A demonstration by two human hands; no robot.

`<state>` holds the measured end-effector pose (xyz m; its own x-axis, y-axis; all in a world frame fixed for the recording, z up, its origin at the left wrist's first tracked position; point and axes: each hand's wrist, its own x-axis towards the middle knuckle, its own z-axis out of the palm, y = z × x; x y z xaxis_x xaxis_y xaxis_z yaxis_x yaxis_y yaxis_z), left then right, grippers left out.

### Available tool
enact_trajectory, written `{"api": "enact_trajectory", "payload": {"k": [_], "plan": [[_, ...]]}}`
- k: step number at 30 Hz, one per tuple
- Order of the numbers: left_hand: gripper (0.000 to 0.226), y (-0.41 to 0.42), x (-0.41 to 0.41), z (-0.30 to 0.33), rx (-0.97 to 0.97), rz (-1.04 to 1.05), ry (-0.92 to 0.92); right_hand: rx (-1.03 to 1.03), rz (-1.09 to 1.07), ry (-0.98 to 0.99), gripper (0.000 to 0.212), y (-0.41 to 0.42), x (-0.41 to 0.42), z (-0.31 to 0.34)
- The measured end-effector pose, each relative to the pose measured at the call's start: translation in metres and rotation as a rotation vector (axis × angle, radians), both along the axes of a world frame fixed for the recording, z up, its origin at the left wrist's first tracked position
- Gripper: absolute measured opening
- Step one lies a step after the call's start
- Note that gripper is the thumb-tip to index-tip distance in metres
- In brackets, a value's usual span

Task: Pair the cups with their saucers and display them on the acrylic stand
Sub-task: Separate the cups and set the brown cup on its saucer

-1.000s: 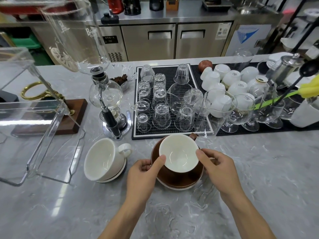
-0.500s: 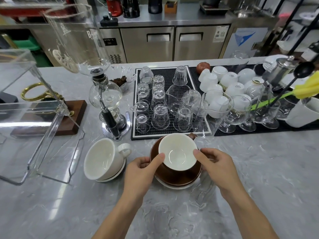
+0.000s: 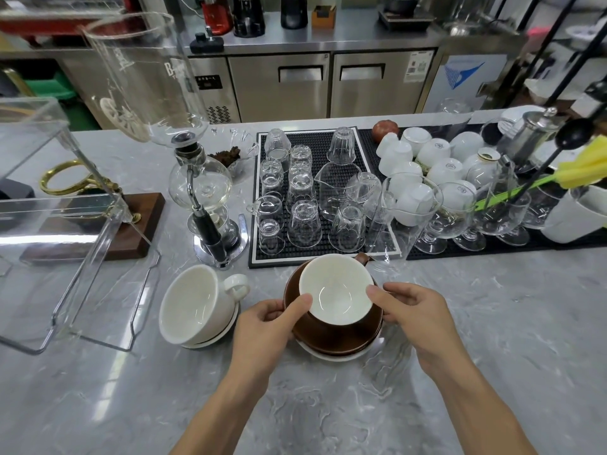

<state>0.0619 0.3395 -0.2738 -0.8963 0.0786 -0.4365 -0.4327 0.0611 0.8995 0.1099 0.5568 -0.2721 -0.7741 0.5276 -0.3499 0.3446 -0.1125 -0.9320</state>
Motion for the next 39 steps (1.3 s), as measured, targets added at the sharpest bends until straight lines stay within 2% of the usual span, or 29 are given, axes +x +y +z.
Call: {"api": "enact_trajectory", "payload": {"k": [5, 16, 20, 24, 29, 39], "plan": [[0.032, -0.002, 0.000, 0.000, 0.000, 0.001, -0.015, -0.025, 0.022, -0.002, 0.043, 0.000, -0.002, 0.004], [0.027, -0.002, 0.006, 0.002, 0.052, 0.028, -0.023, -0.034, 0.052, 0.001, 0.043, -0.004, 0.002, 0.014], [0.036, -0.003, 0.008, 0.002, 0.048, 0.014, -0.018, -0.030, 0.082, -0.011, 0.031, -0.006, 0.002, 0.019], [0.064, -0.005, 0.009, 0.004, 0.089, -0.005, -0.031, -0.020, 0.128, -0.026, 0.018, -0.013, 0.004, 0.022], [0.090, -0.006, 0.008, 0.005, 0.122, -0.006, -0.039, -0.012, 0.124, 0.000, 0.015, -0.020, 0.003, 0.025], [0.083, -0.010, 0.005, 0.008, 0.121, -0.011, -0.010, -0.027, 0.131, 0.015, 0.018, -0.023, 0.003, 0.025]]}}
